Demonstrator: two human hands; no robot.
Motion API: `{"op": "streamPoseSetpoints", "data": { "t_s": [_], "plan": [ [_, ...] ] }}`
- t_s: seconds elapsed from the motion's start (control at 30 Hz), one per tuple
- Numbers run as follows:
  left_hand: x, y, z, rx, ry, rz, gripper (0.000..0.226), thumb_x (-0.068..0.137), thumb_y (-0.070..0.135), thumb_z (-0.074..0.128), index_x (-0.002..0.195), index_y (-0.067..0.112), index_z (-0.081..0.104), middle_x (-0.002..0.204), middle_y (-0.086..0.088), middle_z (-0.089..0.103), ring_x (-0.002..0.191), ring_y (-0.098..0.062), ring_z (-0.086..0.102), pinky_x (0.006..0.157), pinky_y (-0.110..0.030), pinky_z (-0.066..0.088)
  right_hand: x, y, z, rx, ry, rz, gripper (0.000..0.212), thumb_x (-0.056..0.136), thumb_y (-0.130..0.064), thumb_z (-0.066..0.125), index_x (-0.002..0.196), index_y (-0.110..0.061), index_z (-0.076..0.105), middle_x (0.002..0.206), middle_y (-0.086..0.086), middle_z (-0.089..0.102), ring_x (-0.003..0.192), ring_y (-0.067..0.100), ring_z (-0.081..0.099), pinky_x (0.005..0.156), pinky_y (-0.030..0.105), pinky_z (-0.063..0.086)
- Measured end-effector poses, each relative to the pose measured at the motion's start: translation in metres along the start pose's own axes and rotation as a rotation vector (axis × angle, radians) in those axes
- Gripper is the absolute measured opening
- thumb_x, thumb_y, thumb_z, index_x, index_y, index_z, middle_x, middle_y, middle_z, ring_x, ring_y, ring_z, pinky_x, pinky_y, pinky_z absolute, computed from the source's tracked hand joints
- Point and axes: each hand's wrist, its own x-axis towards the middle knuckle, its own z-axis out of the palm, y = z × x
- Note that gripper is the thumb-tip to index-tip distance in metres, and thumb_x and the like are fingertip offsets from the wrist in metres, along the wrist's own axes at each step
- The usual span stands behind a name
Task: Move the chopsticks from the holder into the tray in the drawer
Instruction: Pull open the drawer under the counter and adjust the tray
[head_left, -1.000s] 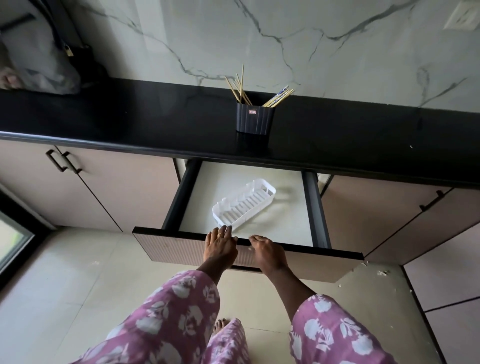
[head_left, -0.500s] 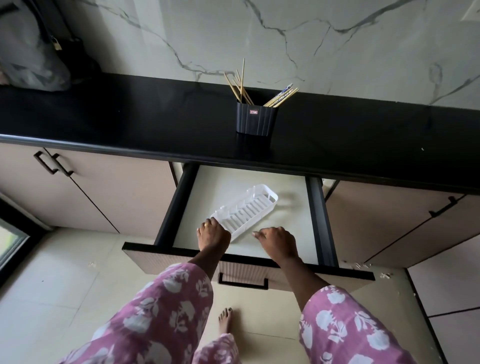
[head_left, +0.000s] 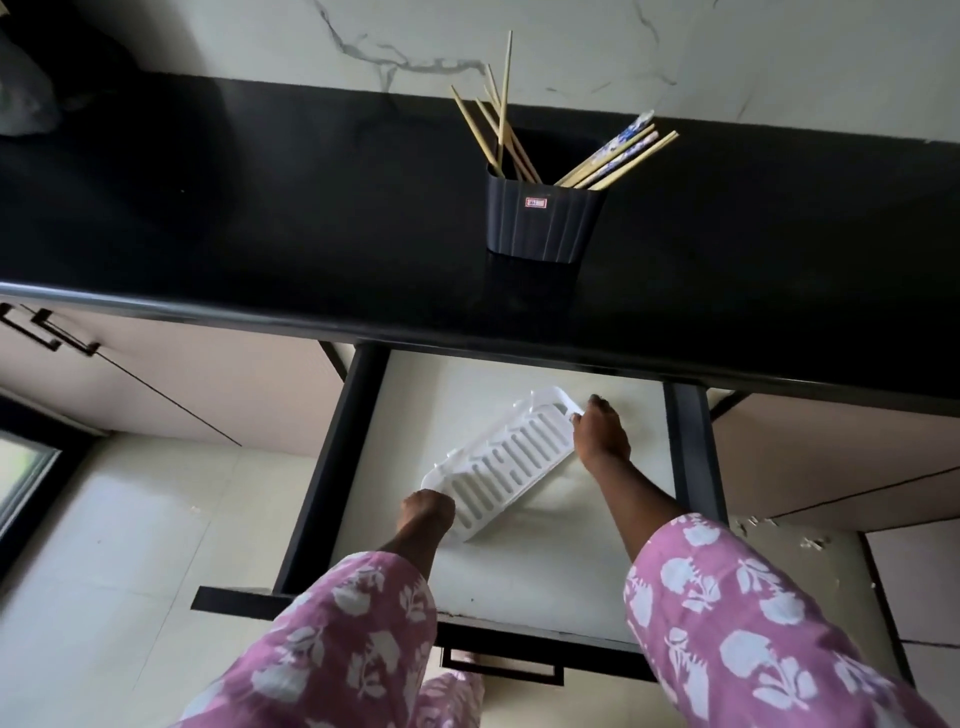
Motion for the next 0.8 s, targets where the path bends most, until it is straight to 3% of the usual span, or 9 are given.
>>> {"op": "streamPoseSetpoints", "data": {
  "t_s": [0.07,0.23,0.4,0.5,0.7,0.8],
  "plan": [
    [0.005,0.003,0.0,-0.024,-0.01,-0.012,0.037,0.089,0.007,0.039,0.12,-0.005,0.057,0.118,-0.02,0.063,0.107,-0.032,0.063,0.088,-0.032,0.051,0.012,0.0,0.002,0.025,-0.044,0.074,0.032,0.098,-0.009,0.037,0.128,-0.001,0.042,0.133,0.019,0.049,0.124,0.036,0.046,0.093,0.043,0.044],
    [0.014,0.015,-0.009,-0.134,0.008,-0.008,0.037,0.088,0.004,0.038,0.118,-0.009,0.056,0.115,-0.025,0.064,0.109,-0.037,0.062,0.093,-0.04,0.052,0.024,0.004,0.005,0.092,-0.035,0.169,0.031,0.094,-0.005,0.042,0.12,-0.002,0.059,0.125,0.023,0.054,0.116,0.039,0.051,0.092,0.039,0.046],
    [0.011,0.019,-0.019,-0.138,0.057,0.061,0.037,0.09,0.002,0.038,0.125,-0.007,0.048,0.126,-0.024,0.054,0.115,-0.037,0.053,0.081,-0.033,0.044,0.011,0.015,0.004,0.143,0.044,0.252,0.031,0.089,0.002,0.042,0.111,0.001,0.065,0.118,0.025,0.058,0.107,0.042,0.056,0.086,0.04,0.05],
    [0.01,0.018,-0.022,-0.153,0.055,0.128,0.04,0.091,0.002,0.035,0.13,-0.002,0.045,0.128,-0.025,0.051,0.116,-0.037,0.051,0.082,-0.034,0.041,-0.006,0.022,0.006,0.159,0.079,0.284,0.027,0.089,-0.004,0.047,0.108,0.001,0.065,0.115,0.024,0.06,0.106,0.041,0.058,0.085,0.039,0.05],
    [0.0,0.002,-0.015,-0.286,0.092,0.254,0.051,0.088,-0.003,0.036,0.138,0.009,0.04,0.12,-0.022,0.057,0.088,-0.029,0.049,0.069,-0.029,0.036,-0.048,0.041,0.017,0.162,0.101,0.312,0.024,0.088,-0.007,0.046,0.099,0.0,0.065,0.105,0.024,0.065,0.098,0.041,0.06,0.076,0.035,0.048],
    [-0.002,-0.008,-0.007,-0.307,0.139,0.307,0.056,0.088,-0.005,0.034,0.141,0.013,0.04,0.124,-0.02,0.059,0.102,-0.035,0.055,0.071,-0.027,0.036,-0.065,0.049,0.023,0.179,0.133,0.314,0.022,0.088,-0.004,0.045,0.094,0.004,0.065,0.1,0.026,0.067,0.094,0.041,0.061,0.07,0.033,0.045]
  ]
}}
